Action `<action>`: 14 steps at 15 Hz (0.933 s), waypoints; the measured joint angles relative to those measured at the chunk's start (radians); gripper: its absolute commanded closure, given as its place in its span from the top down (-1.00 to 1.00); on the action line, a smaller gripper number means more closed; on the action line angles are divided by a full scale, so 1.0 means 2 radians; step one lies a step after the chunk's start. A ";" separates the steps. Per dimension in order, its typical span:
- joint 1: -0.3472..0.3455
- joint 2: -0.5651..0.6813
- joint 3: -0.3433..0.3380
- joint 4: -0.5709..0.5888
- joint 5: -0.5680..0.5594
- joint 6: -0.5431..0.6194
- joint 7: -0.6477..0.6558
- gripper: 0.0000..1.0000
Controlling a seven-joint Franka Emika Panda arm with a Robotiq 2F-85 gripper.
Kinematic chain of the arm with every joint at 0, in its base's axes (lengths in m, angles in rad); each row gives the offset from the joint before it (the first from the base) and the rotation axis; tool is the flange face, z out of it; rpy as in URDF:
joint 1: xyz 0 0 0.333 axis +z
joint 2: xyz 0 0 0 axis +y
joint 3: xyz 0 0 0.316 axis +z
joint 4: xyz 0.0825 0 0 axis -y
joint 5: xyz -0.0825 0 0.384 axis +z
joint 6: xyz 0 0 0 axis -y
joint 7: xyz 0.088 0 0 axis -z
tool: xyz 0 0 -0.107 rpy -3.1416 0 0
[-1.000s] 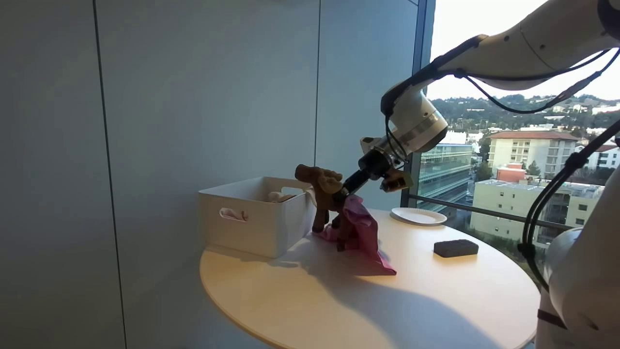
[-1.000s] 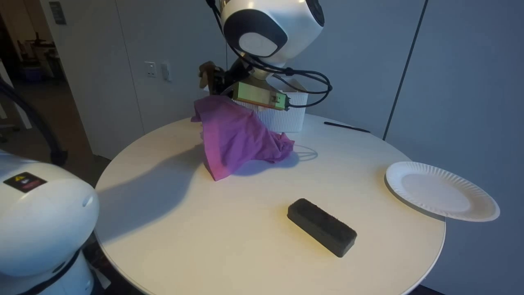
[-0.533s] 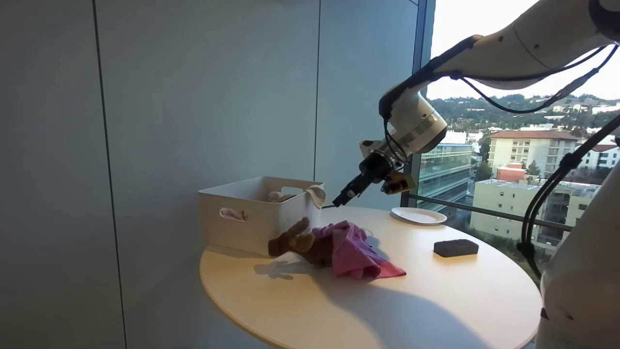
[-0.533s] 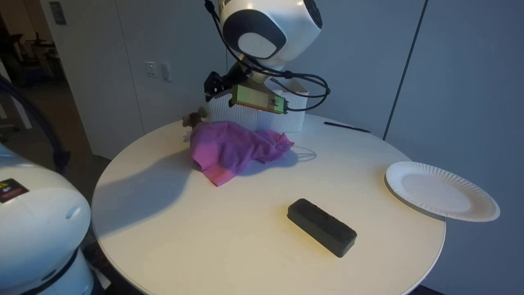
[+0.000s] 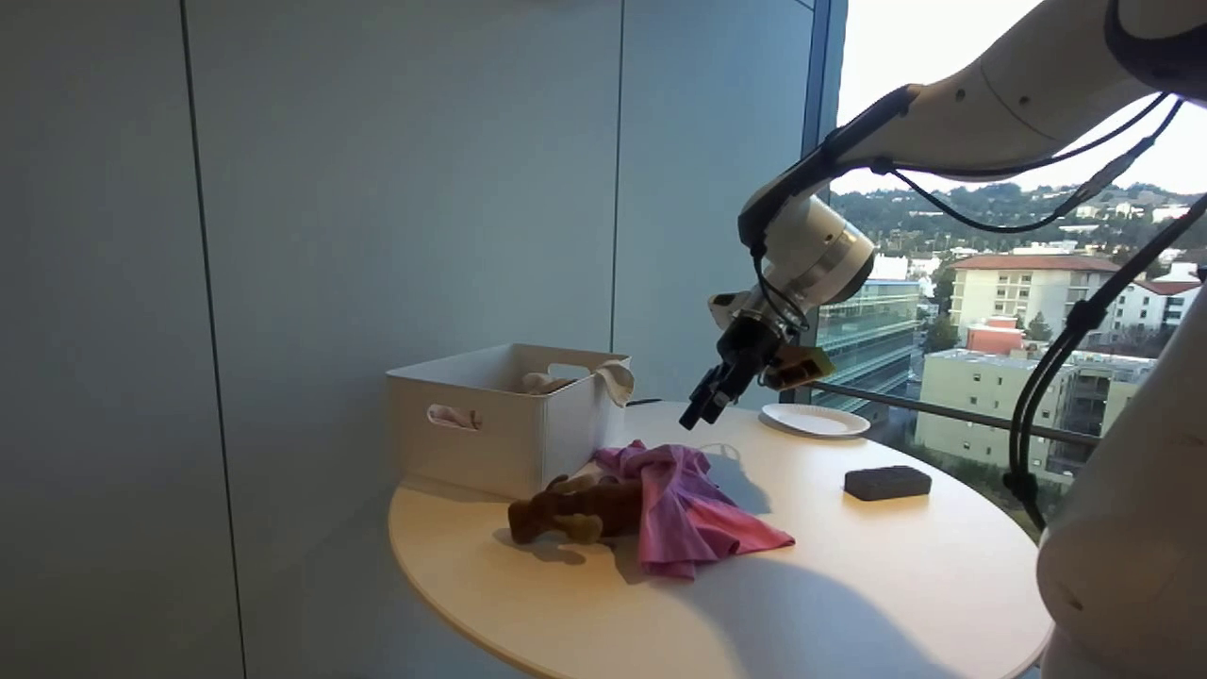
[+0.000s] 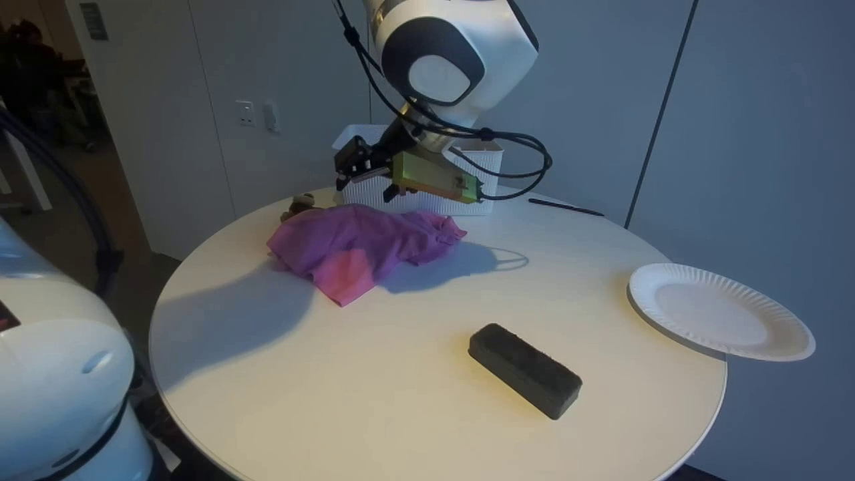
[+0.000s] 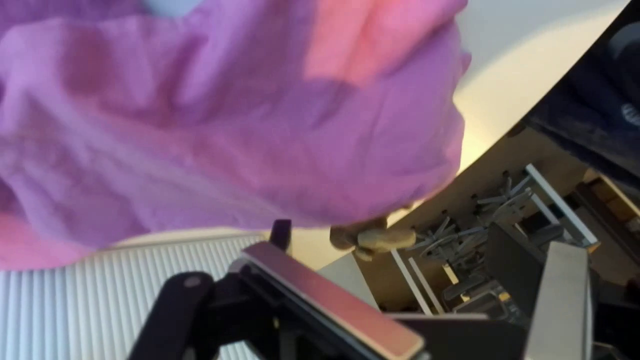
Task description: Put two objects on the table, then separate them
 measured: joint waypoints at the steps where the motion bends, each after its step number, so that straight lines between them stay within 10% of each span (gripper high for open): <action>1: -0.001 0.007 0.002 -0.004 -0.020 -0.002 -0.005 1.00; 6: 0.001 0.023 0.022 -0.046 -0.057 0.013 -0.092 1.00; 14: 0.010 0.014 0.047 -0.070 0.032 0.140 -0.242 1.00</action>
